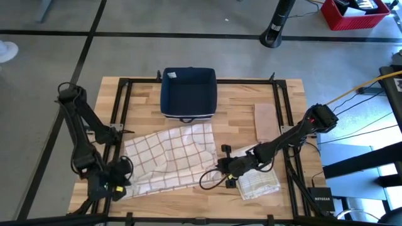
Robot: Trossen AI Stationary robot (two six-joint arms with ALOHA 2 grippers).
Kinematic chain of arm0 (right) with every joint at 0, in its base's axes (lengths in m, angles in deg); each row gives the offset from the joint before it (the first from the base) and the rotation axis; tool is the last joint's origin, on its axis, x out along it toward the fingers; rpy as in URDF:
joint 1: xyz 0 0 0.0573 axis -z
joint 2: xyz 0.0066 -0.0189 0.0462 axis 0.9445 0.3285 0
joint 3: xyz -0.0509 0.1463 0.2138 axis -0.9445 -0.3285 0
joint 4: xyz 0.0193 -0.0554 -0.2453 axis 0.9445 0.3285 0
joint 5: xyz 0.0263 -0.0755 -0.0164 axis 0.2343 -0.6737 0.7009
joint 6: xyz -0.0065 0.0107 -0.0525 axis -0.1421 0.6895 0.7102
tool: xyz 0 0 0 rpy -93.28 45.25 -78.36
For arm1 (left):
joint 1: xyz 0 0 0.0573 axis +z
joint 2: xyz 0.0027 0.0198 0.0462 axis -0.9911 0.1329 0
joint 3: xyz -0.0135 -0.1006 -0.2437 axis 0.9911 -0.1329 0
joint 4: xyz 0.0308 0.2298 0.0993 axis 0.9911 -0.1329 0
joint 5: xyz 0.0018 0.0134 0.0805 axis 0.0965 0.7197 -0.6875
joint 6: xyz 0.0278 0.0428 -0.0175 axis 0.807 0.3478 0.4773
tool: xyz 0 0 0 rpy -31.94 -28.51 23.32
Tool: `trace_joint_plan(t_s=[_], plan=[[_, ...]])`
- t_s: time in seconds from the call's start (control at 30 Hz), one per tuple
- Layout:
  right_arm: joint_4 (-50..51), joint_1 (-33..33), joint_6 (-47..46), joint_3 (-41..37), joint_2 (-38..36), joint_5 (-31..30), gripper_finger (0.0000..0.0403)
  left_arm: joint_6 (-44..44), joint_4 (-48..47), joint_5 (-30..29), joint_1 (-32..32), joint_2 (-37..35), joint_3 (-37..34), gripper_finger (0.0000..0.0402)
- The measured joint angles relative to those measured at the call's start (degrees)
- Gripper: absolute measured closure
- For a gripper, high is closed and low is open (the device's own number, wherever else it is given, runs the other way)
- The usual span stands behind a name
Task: Fold towel
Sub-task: Fold the white with brown pattern towel on the table
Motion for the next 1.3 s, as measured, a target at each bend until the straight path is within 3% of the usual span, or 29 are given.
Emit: trace_joint_plan(t_s=[0.17,0.33,0.5,0.83,1.0,1.1,1.23,1.3], plan=[[-1.42,-1.43,0.39,0.0,1.87,-0.04,0.0397,-10.1,0.01,8.56,-4.17,5.14,0.0,0.0401],[-2.57,-2.14,0.37,0.0,3.44,0.13,0.0397,-14.16,0.08,15.54,-5.85,9.72,-0.02,0.0401],[-8.05,-2.85,0.4,0.01,5.99,4.74,0.0397,-15.6,0.21,23.86,-5.66,11.54,-0.01,0.0401],[-12.99,-2.79,-3.15,-0.09,12.79,5.49,0.0392,-15.81,-1.35,19.0,-5.19,11.52,-0.05,0.0392],[-13.28,-2.78,-4.23,-0.07,13.45,6.93,0.0327,-17.47,-2.12,18.72,-5.13,11.63,-0.26,0.0341],[-8.92,-2.78,-2.46,0.07,11.24,6.86,0.0272,-17.81,-1.88,21.82,-4.45,11.25,-0.26,0.0304],[4.91,-2.78,2.04,4.48,6.75,7.37,0.0217,-16.84,1.08,24.44,-2.61,8.16,1.23,0.0275],[11.05,-2.72,4.95,7.13,5.23,6.31,0.02,-15.04,1.06,19.64,-1.6,6.19,2.81,0.027]])
